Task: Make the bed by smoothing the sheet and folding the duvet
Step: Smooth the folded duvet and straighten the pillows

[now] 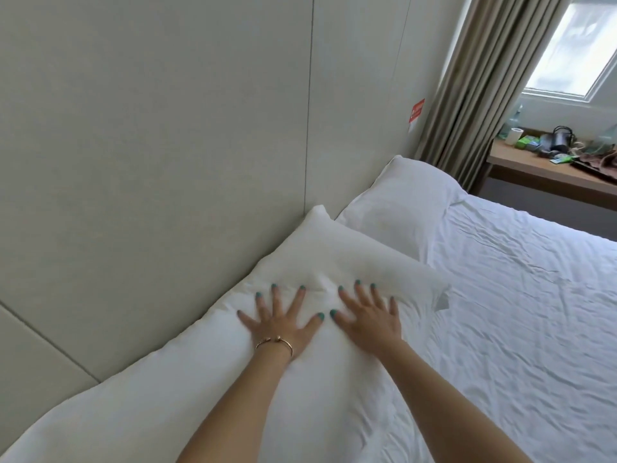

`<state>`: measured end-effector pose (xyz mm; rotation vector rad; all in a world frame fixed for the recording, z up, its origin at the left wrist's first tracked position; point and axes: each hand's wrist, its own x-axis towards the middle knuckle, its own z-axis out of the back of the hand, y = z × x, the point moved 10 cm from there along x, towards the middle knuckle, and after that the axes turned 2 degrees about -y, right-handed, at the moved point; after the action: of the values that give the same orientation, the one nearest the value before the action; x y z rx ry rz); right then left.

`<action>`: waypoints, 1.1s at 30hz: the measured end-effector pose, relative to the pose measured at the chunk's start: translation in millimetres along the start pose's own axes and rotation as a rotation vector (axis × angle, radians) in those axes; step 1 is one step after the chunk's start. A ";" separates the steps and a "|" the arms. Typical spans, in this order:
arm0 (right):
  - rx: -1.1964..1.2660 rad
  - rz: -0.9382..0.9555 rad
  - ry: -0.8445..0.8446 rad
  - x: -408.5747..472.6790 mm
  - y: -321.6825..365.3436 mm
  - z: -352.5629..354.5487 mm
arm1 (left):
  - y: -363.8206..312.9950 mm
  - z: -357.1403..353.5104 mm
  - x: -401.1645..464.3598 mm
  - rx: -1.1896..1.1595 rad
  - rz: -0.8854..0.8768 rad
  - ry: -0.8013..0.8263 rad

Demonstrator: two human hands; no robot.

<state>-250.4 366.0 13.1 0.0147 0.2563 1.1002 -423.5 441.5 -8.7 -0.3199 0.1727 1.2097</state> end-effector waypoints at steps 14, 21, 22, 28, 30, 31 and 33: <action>0.334 -0.042 0.057 182.7 -113.8 35.4 | -175.2 64.9 190.4 0.057 -0.097 -0.184; 0.500 -0.191 0.073 332.8 -214.8 -33.0 | -297.6 39.7 331.4 -0.181 -0.314 -0.094; 0.491 -0.244 0.075 346.9 -231.6 -43.8 | -306.1 35.4 346.6 -0.231 -0.317 -0.088; 0.534 -0.728 -0.020 392.9 -341.3 -97.4 | -324.2 -14.0 376.2 -0.177 -0.410 -0.100; 0.613 -0.825 -0.052 397.3 -373.5 -123.1 | -327.7 -26.9 373.4 -0.180 -0.427 -0.083; 0.633 -0.857 -0.066 399.8 -386.5 -133.4 | -331.2 -30.3 371.0 -0.194 -0.428 -0.080; 0.638 -0.826 -0.088 408.5 -399.2 -142.3 | -340.7 -36.8 364.0 -0.204 -0.435 -0.091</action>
<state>244.7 527.8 -261.1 0.4850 0.4718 0.1654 23.6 645.1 -101.2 -0.4530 -0.0980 0.8080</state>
